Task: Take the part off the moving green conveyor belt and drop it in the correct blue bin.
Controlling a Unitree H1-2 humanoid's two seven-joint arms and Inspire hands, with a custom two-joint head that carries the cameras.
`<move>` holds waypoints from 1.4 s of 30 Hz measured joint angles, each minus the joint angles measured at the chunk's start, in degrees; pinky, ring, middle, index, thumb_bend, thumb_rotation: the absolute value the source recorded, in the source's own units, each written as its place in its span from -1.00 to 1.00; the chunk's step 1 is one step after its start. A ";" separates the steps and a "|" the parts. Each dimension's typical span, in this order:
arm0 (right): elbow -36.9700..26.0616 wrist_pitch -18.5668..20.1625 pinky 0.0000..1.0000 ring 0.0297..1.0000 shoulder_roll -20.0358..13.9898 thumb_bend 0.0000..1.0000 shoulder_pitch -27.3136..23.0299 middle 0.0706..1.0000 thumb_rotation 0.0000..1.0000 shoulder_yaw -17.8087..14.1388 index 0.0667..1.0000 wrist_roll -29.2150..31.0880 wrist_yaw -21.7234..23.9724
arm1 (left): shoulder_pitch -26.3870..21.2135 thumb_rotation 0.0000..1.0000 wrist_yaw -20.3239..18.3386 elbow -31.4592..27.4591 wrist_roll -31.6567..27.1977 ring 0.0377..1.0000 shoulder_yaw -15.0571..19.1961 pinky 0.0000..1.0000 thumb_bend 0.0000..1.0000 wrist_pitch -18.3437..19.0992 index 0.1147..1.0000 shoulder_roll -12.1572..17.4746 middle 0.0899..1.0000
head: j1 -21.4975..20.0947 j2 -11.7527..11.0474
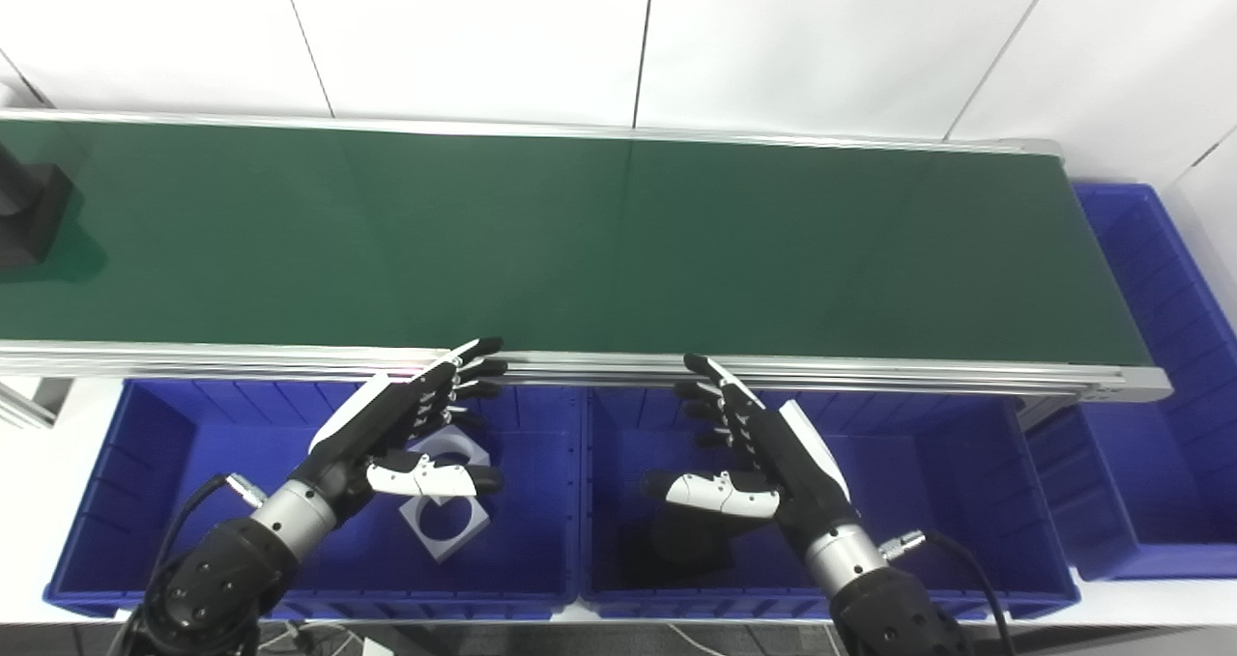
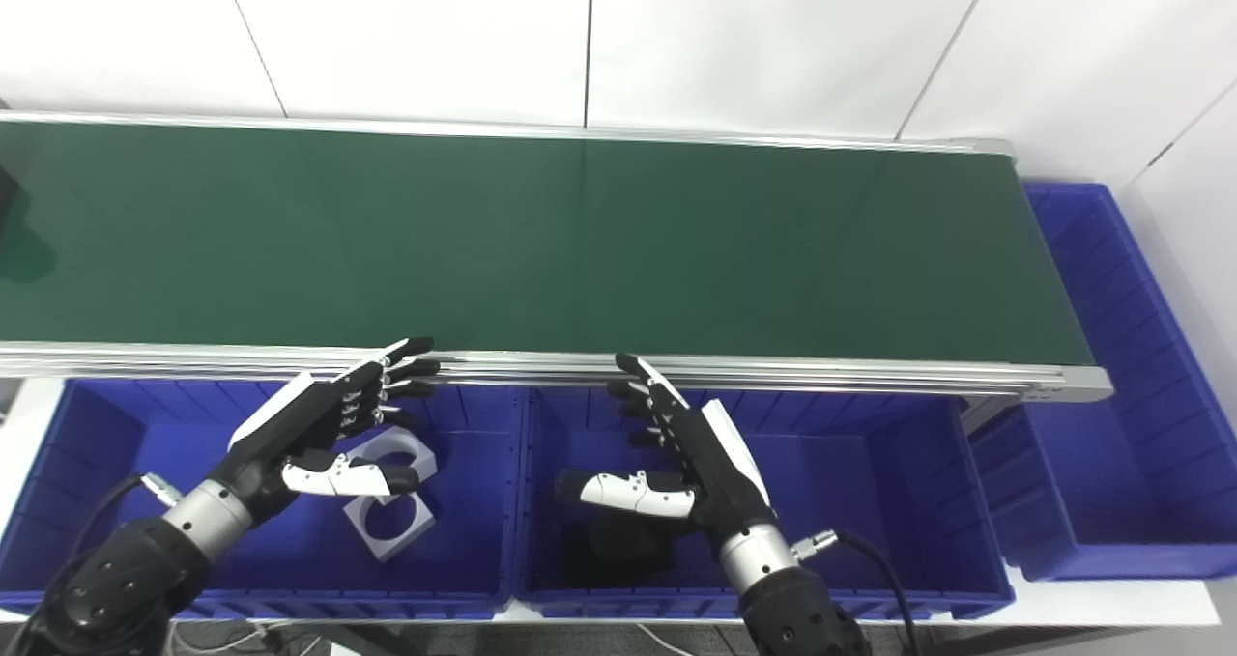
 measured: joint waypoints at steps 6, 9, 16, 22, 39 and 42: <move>1.44 -1.27 0.51 0.72 -0.29 0.66 0.43 0.72 -0.28 -0.01 0.90 0.55 -0.09 | 0.33 -0.25 0.21 1.60 0.28 0.77 -0.83 0.55 0.78 -0.87 0.91 -0.13 0.84 | 0.97 -3.17; 1.69 -2.45 0.52 0.73 -0.34 0.66 1.02 0.73 -0.31 0.01 0.91 0.74 -0.12 | 0.36 -0.26 0.31 2.15 0.45 0.80 -1.04 0.57 0.78 -2.24 0.91 -0.15 0.87 | 1.50 -4.14; 3.68 -2.86 0.58 0.77 -0.36 0.67 1.50 0.77 -0.35 -0.09 0.91 1.21 -0.16 | 0.53 -0.25 0.40 4.51 0.50 0.82 -1.75 0.65 0.84 -3.96 0.91 -0.77 0.88 | 4.49 -7.48; 3.94 -4.41 0.54 0.77 -0.58 0.63 1.62 0.77 -0.43 -0.32 0.92 1.60 -0.25 | 0.69 -0.24 0.93 5.40 1.53 0.84 -2.59 0.66 0.84 -4.34 0.93 -1.70 0.91 | 7.48 -8.80; 4.57 -6.59 0.61 0.82 -2.05 0.53 2.57 0.81 -0.59 -1.19 0.96 3.61 0.06 | 0.86 -0.25 2.47 8.52 2.70 0.79 -3.65 0.57 0.91 -6.45 0.90 -3.12 0.89 | 15.63 -13.89; 4.87 -7.24 0.60 0.82 -2.41 0.52 2.61 0.82 -0.60 -1.70 0.98 4.26 0.07 | 0.86 -0.30 2.61 9.56 3.06 0.77 -4.14 0.61 0.90 -6.71 0.88 -3.80 0.86 | 19.95 -16.00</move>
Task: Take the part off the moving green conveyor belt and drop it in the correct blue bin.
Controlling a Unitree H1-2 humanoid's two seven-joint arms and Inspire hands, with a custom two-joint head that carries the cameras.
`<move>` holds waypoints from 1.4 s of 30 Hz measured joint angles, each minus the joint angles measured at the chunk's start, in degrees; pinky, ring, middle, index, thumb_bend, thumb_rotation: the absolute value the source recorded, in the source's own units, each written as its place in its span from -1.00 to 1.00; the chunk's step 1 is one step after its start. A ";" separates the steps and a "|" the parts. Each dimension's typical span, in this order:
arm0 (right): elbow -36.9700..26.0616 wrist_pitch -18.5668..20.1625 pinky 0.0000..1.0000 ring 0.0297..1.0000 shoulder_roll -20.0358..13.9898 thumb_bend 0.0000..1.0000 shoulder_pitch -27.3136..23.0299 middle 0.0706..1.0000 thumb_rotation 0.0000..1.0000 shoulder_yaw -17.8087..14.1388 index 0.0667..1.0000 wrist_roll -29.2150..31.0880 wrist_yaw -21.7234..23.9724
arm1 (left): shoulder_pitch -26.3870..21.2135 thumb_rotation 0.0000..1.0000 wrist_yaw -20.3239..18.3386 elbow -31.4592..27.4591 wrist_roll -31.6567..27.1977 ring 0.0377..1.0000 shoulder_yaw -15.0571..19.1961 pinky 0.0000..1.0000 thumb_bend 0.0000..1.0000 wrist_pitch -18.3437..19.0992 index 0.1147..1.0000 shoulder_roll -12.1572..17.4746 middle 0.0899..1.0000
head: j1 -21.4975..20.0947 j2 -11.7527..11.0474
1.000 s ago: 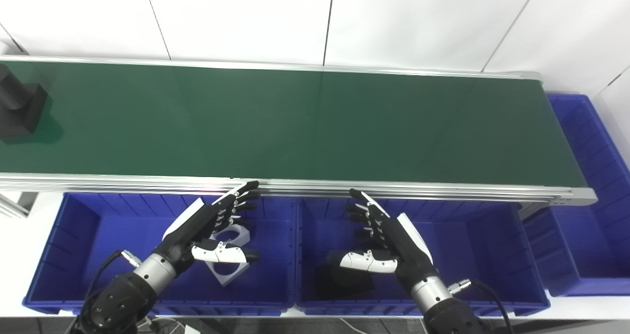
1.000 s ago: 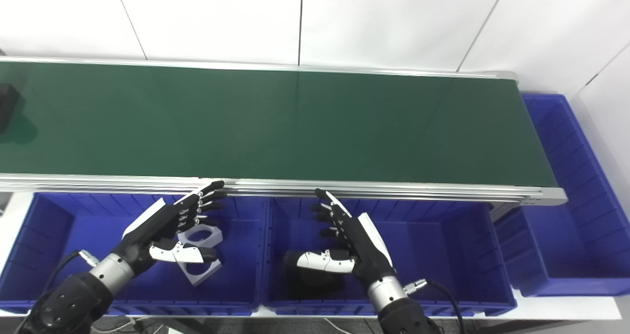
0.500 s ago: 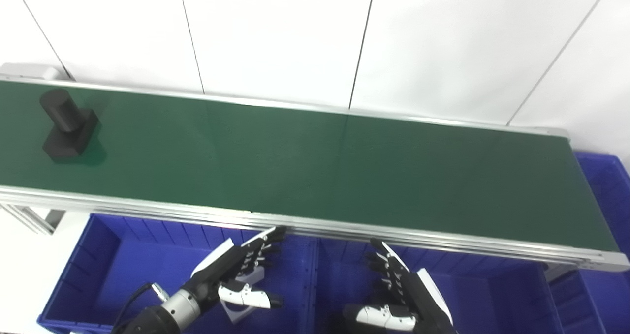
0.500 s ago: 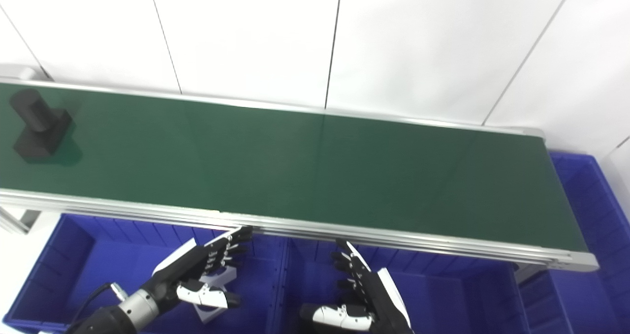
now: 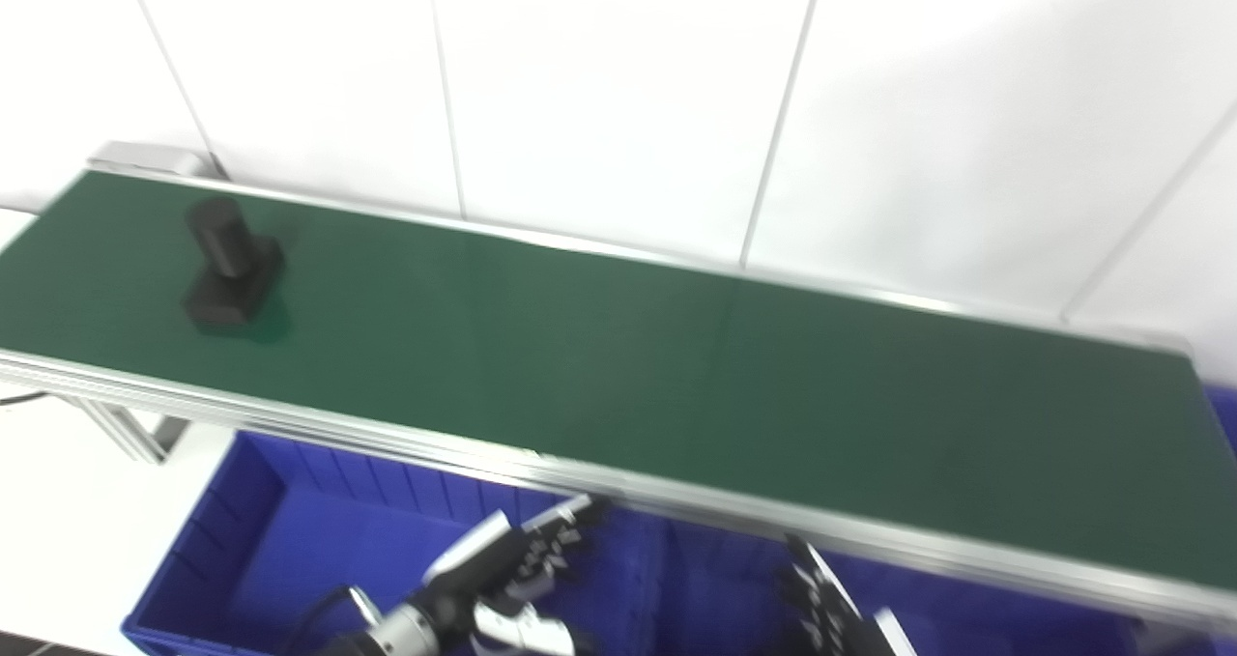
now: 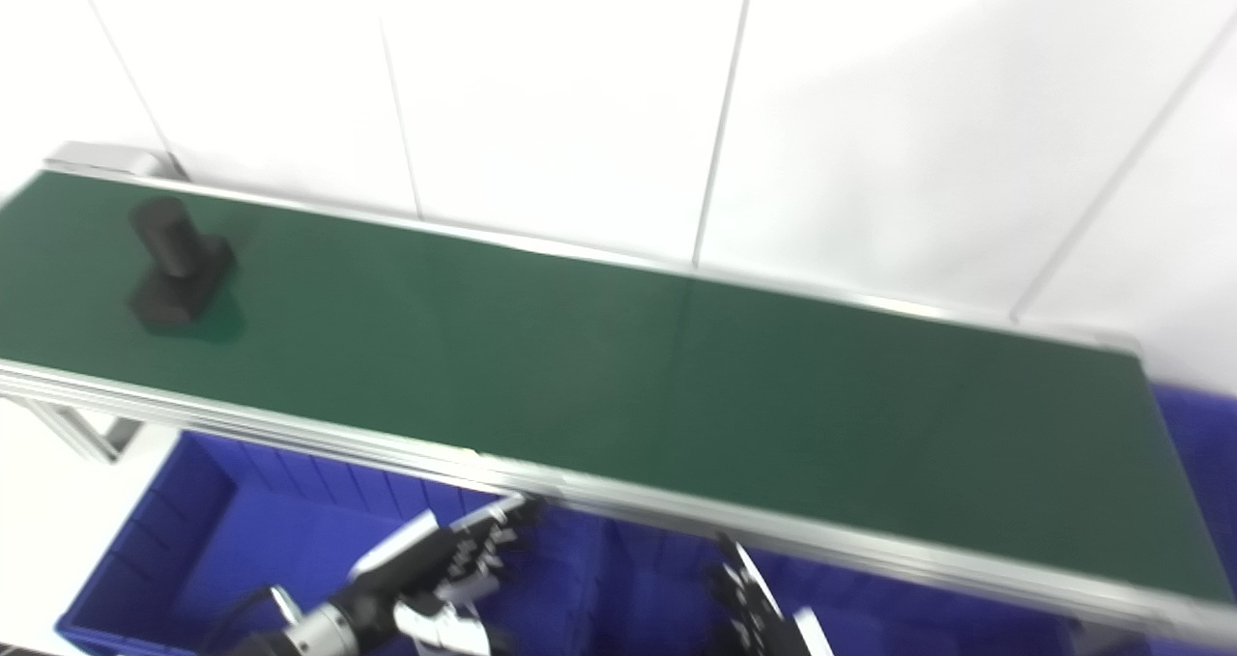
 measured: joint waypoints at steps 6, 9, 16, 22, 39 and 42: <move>0.51 -0.06 0.67 0.84 -0.26 0.46 0.19 0.86 -0.62 -0.49 1.00 0.09 -0.04 | -0.05 -0.30 0.17 1.19 0.75 0.72 -0.24 0.55 0.91 -1.12 0.85 -0.64 0.82 | 1.59 -1.59; 1.17 -0.06 0.72 0.86 -0.21 0.42 0.21 0.87 -0.67 -0.50 1.00 0.06 -0.09 | -0.05 -0.30 0.27 1.70 0.96 0.72 -0.26 0.54 0.92 -2.05 0.84 -0.66 0.81 | 1.50 -2.46; 2.85 -1.81 0.72 0.86 0.26 0.42 0.42 0.86 -0.72 -0.69 1.00 0.20 -0.32 | -0.09 -0.32 0.34 2.27 0.95 0.72 -0.19 0.56 0.94 -2.62 0.84 -0.65 0.82 | 0.54 -2.73; 2.85 -1.84 0.67 0.84 0.48 0.44 0.39 0.86 -0.72 -0.74 1.00 0.28 -0.32 | -0.17 -0.37 0.33 3.53 0.79 0.73 -0.09 0.58 0.94 -3.54 0.83 -0.65 0.84 | 0.45 -3.43; 4.64 -6.82 0.62 0.77 1.58 0.47 0.65 0.81 -0.90 -2.25 0.99 2.71 -0.57 | -0.05 -0.46 5.31 5.45 2.08 0.46 1.51 0.35 0.90 -9.99 0.63 -2.89 0.59 | 0.36 -3.79; 5.16 -9.20 0.60 0.74 2.01 0.49 0.73 0.81 -0.91 -2.82 1.00 3.81 -0.60 | 0.19 -0.56 6.98 5.64 2.72 0.40 1.91 0.32 0.88 -12.03 0.59 -3.53 0.53 | 0.54 -3.87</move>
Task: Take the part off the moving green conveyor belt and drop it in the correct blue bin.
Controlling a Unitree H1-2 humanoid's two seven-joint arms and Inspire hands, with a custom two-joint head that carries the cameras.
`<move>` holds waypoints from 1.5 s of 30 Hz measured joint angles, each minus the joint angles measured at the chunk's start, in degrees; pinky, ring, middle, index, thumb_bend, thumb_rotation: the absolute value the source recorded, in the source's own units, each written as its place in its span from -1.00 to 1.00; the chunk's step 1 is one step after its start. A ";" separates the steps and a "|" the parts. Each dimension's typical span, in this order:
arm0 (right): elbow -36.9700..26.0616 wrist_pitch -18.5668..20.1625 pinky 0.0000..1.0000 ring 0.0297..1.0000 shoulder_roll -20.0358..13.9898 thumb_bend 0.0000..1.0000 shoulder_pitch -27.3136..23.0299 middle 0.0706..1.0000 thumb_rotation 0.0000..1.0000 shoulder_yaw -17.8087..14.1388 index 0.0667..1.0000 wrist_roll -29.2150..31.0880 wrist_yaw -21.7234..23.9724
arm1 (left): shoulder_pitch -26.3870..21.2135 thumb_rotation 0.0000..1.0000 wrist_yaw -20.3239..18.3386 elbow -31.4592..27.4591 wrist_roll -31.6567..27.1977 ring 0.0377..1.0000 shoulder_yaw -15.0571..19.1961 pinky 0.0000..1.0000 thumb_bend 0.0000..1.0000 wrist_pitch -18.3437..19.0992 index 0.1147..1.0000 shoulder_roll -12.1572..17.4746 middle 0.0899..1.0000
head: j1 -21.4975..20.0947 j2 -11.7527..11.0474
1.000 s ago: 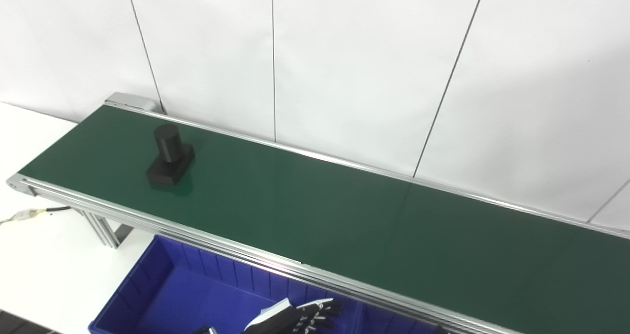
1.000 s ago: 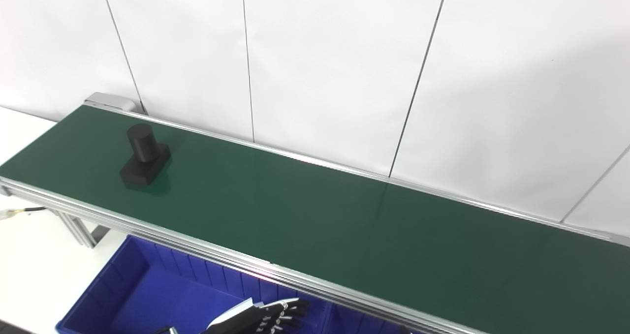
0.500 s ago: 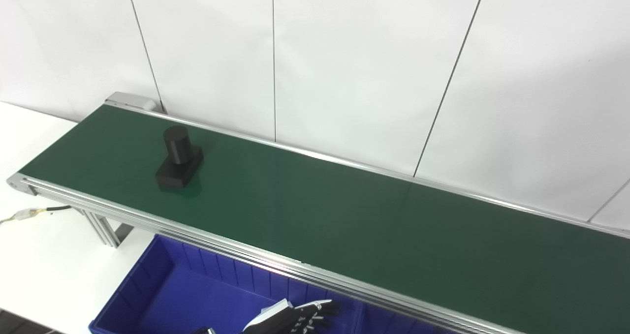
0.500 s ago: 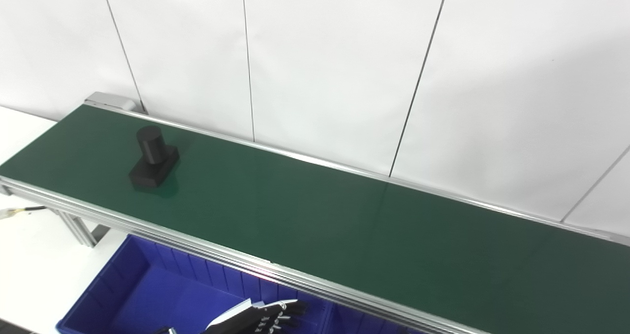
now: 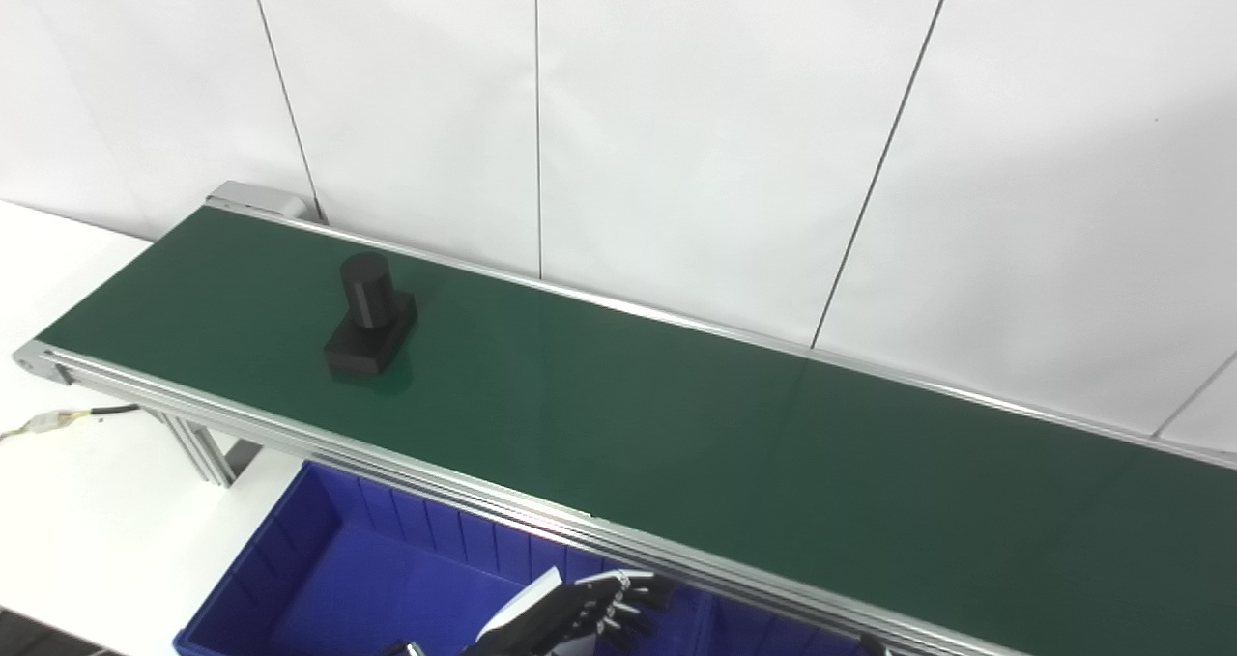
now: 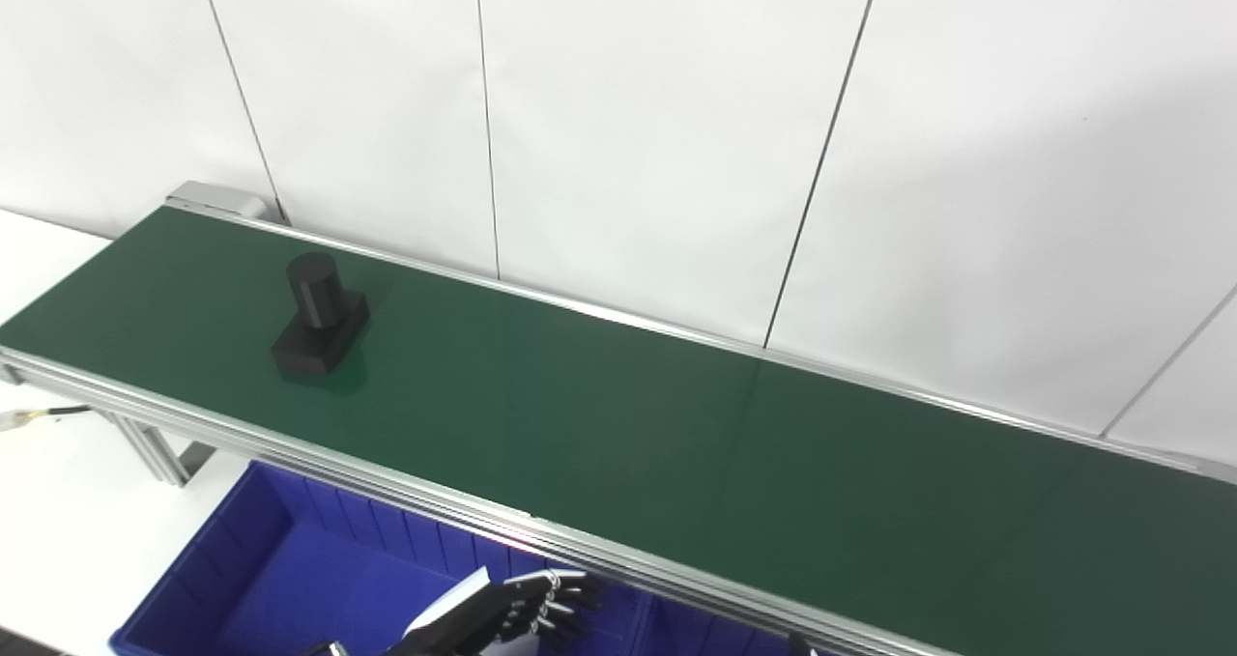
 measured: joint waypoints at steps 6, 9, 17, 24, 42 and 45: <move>1.41 -3.86 0.56 0.70 0.64 0.52 0.00 0.78 -0.87 -0.66 0.99 1.06 -0.01 | 0.16 -0.61 2.94 2.10 0.64 0.33 0.84 0.25 0.87 -4.83 0.54 -1.71 0.47 | 0.00 -0.09; 1.92 -5.63 0.54 0.69 0.75 0.53 0.08 0.78 -0.88 -1.09 0.98 1.83 -0.02 | 0.29 -0.61 3.74 2.22 0.77 0.32 1.29 0.25 0.87 -6.29 0.53 -1.98 0.47 | 0.09 -0.18; 3.49 -8.52 0.52 0.68 1.45 0.53 0.07 0.76 -0.85 -1.94 0.98 2.94 -0.10 | 0.28 -0.59 4.26 3.92 0.89 0.29 1.66 0.19 0.88 -8.44 0.50 -2.41 0.45 | 0.35 -0.79; 4.65 -10.01 0.50 0.67 1.53 0.57 -0.03 0.76 -0.83 -2.01 0.99 3.54 -0.07 | 0.27 -0.57 4.29 4.20 0.80 0.30 2.08 0.20 0.88 -9.12 0.50 -2.58 0.46 | 1.32 -2.20; 9.27 -17.55 0.41 0.67 0.92 0.52 -1.05 0.74 -0.94 -2.65 1.00 5.22 0.37 | -0.75 -0.63 4.53 7.90 1.97 0.27 1.83 0.17 0.90 -10.29 0.49 -3.62 0.44 | 3.60 -5.10; 9.55 -19.08 0.39 0.64 0.91 0.56 -1.14 0.71 -0.79 -2.78 1.00 8.04 0.87 | -0.91 -0.63 4.54 7.90 2.02 0.28 1.79 0.15 0.91 -10.36 0.49 -3.80 0.46 | 3.78 -5.27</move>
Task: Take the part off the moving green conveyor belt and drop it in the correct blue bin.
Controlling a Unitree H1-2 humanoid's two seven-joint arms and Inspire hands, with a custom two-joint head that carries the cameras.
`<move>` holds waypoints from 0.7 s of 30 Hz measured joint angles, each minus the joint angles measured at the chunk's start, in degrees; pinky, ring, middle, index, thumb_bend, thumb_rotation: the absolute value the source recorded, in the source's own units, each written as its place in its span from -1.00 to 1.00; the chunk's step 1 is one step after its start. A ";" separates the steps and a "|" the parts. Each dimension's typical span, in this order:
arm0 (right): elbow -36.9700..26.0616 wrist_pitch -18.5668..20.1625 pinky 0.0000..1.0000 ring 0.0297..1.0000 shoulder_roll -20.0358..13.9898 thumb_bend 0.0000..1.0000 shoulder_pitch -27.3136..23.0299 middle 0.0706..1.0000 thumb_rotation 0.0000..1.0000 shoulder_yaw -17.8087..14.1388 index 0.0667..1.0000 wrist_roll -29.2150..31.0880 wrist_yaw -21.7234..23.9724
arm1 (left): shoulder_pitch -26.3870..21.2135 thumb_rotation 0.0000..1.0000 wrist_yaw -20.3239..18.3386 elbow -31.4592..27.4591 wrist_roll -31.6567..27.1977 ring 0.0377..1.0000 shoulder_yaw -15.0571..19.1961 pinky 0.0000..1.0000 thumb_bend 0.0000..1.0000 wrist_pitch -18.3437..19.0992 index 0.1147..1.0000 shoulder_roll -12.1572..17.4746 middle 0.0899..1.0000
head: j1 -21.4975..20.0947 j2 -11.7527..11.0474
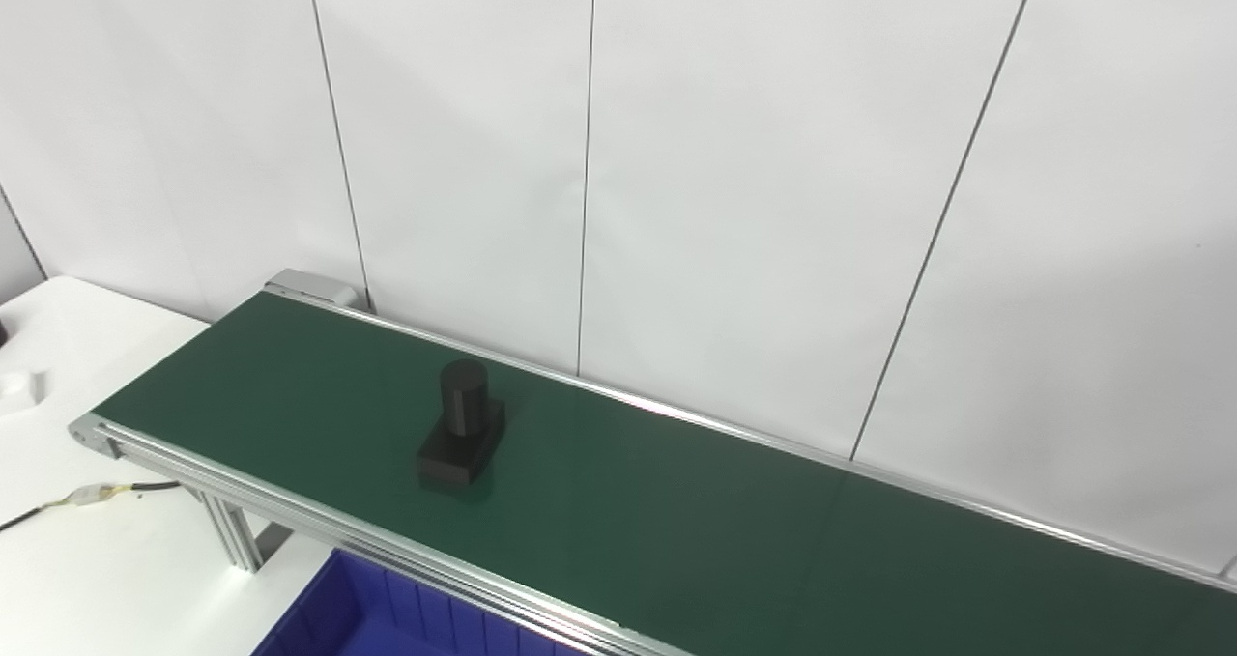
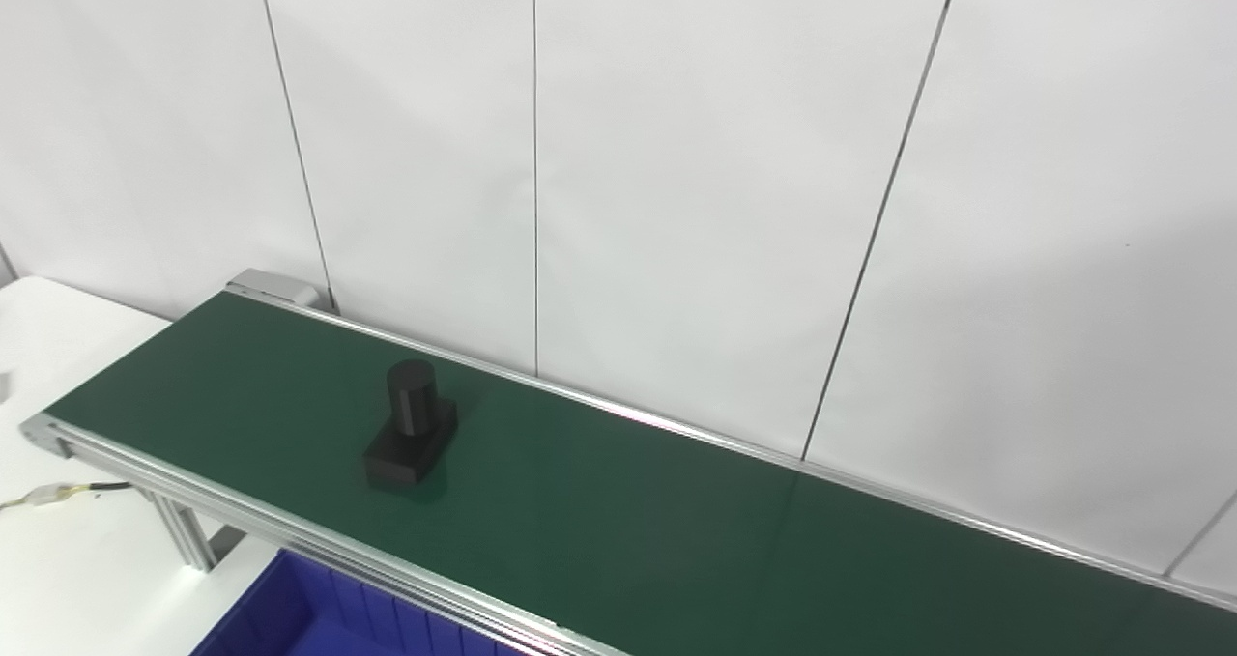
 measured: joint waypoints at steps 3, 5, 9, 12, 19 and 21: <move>-0.01 -2.55 0.34 0.58 0.00 0.56 -0.06 0.66 -0.77 -0.49 0.97 1.58 0.39 | -0.06 -0.64 0.03 0.12 0.12 0.27 -0.18 0.15 0.91 -0.03 0.48 -0.24 0.46 | 0.44 -0.35; -0.96 -3.16 0.33 0.56 0.09 0.59 0.11 0.63 -0.80 -0.85 0.93 2.41 0.37 | -0.10 -0.66 0.07 0.43 0.15 0.27 -0.31 0.15 0.90 -0.19 0.48 -0.39 0.46 | 0.62 -0.44; -6.81 -3.28 0.26 0.52 0.21 0.63 1.01 0.62 -0.79 -1.33 0.85 3.69 0.29 | -0.22 -0.68 0.75 1.32 0.16 0.27 -0.58 0.16 0.92 -0.45 0.48 -0.53 0.44 | 0.44 -0.53; -10.63 -3.25 0.19 0.48 -0.01 0.69 0.88 0.60 -0.82 -1.72 0.81 4.09 0.31 | -0.67 -0.68 1.01 2.07 0.17 0.27 -1.01 0.18 0.91 -0.52 0.48 -0.68 0.43 | 0.27 -0.44; -14.30 -2.78 0.05 0.39 -0.66 0.82 -1.08 0.54 -0.77 -3.00 0.71 3.67 0.16 | -1.72 -0.73 1.32 4.51 0.15 0.27 -2.03 0.17 0.92 -0.82 0.46 -0.99 0.42 | -0.44 -1.06; -14.77 -2.42 0.00 0.34 -0.77 0.89 -2.33 0.50 -0.76 -3.31 0.68 2.90 0.00 | -2.01 -0.72 1.61 4.62 0.15 0.28 -2.26 0.19 0.91 -0.83 0.46 -1.02 0.42 | -0.44 -1.06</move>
